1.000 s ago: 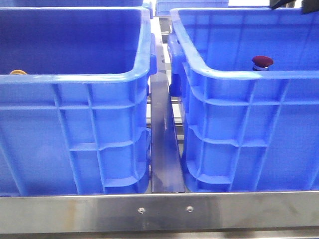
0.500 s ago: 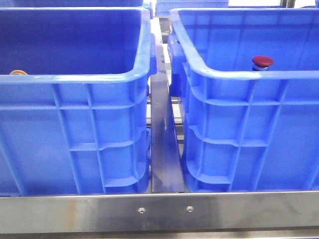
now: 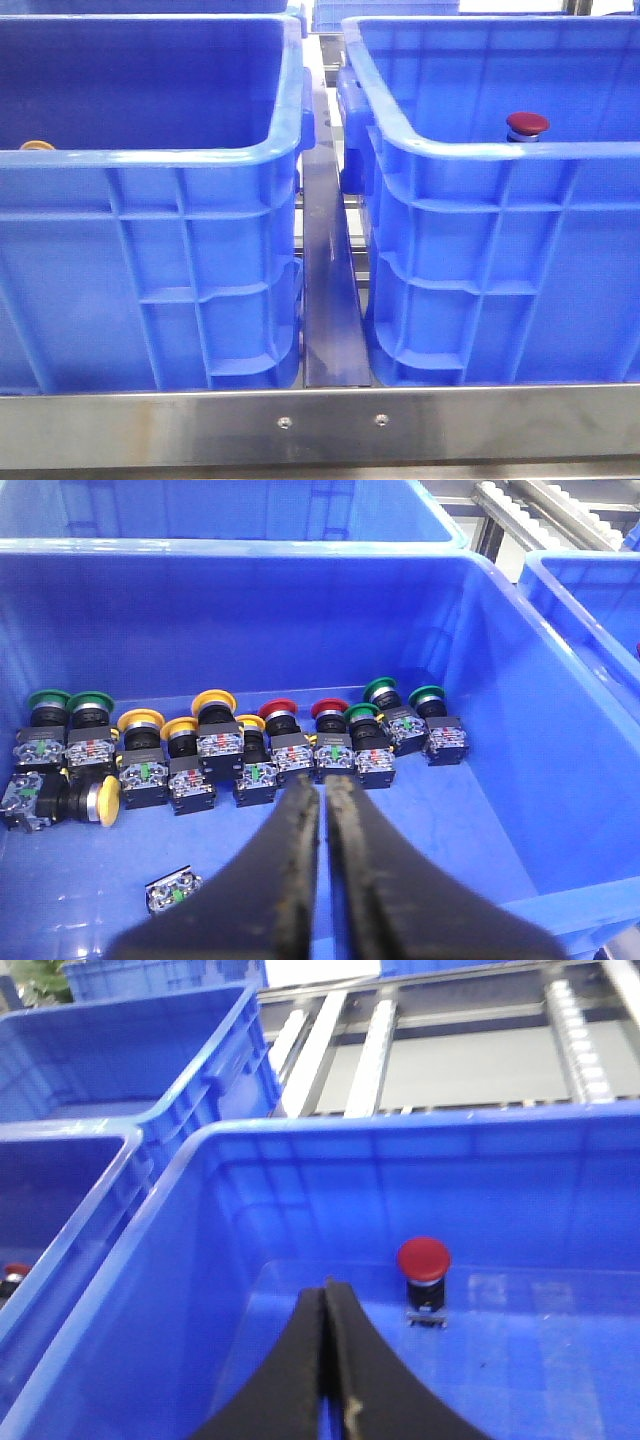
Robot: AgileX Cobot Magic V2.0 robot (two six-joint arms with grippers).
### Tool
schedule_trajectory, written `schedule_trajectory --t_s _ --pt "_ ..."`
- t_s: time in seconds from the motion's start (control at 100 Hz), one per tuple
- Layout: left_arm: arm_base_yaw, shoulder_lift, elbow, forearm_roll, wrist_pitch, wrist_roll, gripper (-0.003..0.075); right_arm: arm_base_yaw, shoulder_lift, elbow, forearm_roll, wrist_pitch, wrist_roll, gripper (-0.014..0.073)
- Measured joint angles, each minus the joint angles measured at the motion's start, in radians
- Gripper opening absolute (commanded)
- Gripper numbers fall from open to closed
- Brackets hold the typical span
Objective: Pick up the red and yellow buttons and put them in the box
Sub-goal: 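Lift the right gripper up out of the bin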
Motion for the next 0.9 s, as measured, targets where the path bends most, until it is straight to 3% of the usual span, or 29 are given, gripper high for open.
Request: schedule_trajectory --t_s 0.14,0.23,0.54,0.9 --pt "0.0 0.0 0.0 0.0 0.0 0.0 0.0407 0.0 0.0 0.001 -0.002 0.009 -0.001 -0.0069" --pt "0.0 0.0 0.0 0.002 0.0 0.0 0.0525 0.0 0.0 0.001 -0.002 0.01 -0.001 -0.0069" --pt "0.0 0.072 -0.011 0.035 -0.002 0.0 0.0531 0.0 0.0 0.001 -0.002 0.011 -0.001 -0.0069" --pt "0.0 0.547 -0.238 0.042 -0.006 -0.006 0.0526 0.0 0.0 0.001 -0.002 0.011 -0.001 -0.0069"
